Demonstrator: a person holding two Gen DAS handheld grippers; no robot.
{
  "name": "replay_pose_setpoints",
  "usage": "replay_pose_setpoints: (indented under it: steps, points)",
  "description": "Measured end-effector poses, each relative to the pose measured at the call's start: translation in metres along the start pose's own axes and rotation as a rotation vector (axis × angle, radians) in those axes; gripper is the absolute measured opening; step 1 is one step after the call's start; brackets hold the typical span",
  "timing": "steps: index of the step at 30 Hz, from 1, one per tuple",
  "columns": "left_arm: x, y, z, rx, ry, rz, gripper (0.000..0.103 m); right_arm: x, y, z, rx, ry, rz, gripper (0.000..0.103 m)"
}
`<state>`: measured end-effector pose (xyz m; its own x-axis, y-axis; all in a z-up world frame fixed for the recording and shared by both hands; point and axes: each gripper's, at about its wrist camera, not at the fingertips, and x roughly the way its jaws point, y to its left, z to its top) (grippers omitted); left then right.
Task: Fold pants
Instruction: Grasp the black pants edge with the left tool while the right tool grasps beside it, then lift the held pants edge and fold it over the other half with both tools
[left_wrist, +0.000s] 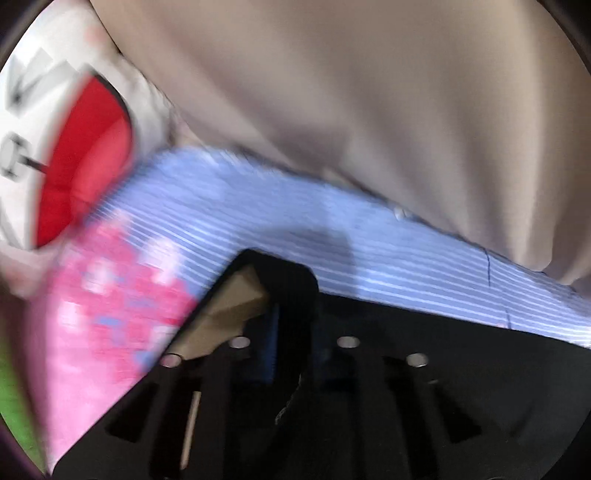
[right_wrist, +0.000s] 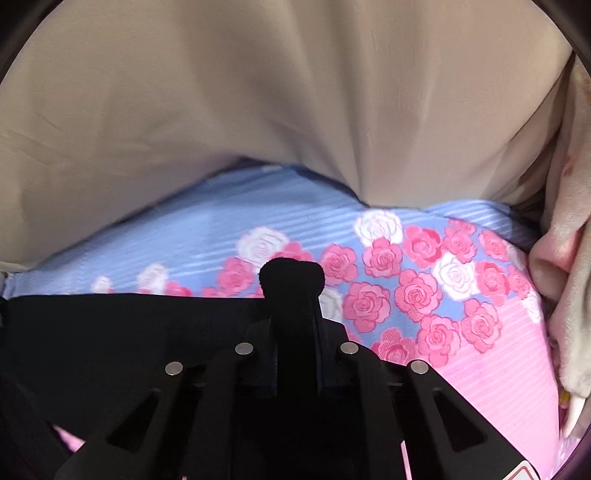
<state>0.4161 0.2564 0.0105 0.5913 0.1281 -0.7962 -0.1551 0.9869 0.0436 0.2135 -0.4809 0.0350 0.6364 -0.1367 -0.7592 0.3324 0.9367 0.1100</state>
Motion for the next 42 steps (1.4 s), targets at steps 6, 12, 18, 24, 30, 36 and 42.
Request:
replay_pose_setpoints:
  steps: [6, 12, 18, 24, 30, 36, 42]
  points:
    - [-0.106, 0.03, -0.026, -0.014, -0.132, -0.097, 0.01, -0.084, -0.006, -0.013, -0.038, -0.112, 0.043, 0.011]
    - [-0.186, 0.065, -0.089, 0.017, -0.173, -0.164, 0.01, -0.155, -0.005, -0.049, -0.134, -0.192, 0.057, 0.011]
    - [-0.203, 0.094, -0.171, 0.062, -0.111, -0.104, 0.01, -0.189, -0.019, -0.126, -0.196, -0.152, 0.045, 0.011]
    - [-0.167, 0.123, -0.224, -0.085, 0.016, -0.088, 0.053, -0.156, -0.037, -0.177, -0.187, -0.048, -0.026, 0.032]
    - [-0.206, 0.141, -0.237, -0.315, -0.067, -0.288, 0.098, -0.199, -0.051, -0.195, -0.115, -0.156, -0.088, 0.058]
    - [-0.162, 0.12, -0.223, -0.435, 0.127, -0.48, 0.098, -0.223, -0.052, -0.219, -0.014, -0.159, 0.015, 0.062]
    - [-0.142, 0.113, -0.185, -0.426, 0.177, -0.428, 0.016, -0.223, -0.038, -0.237, 0.025, -0.127, 0.079, 0.065]
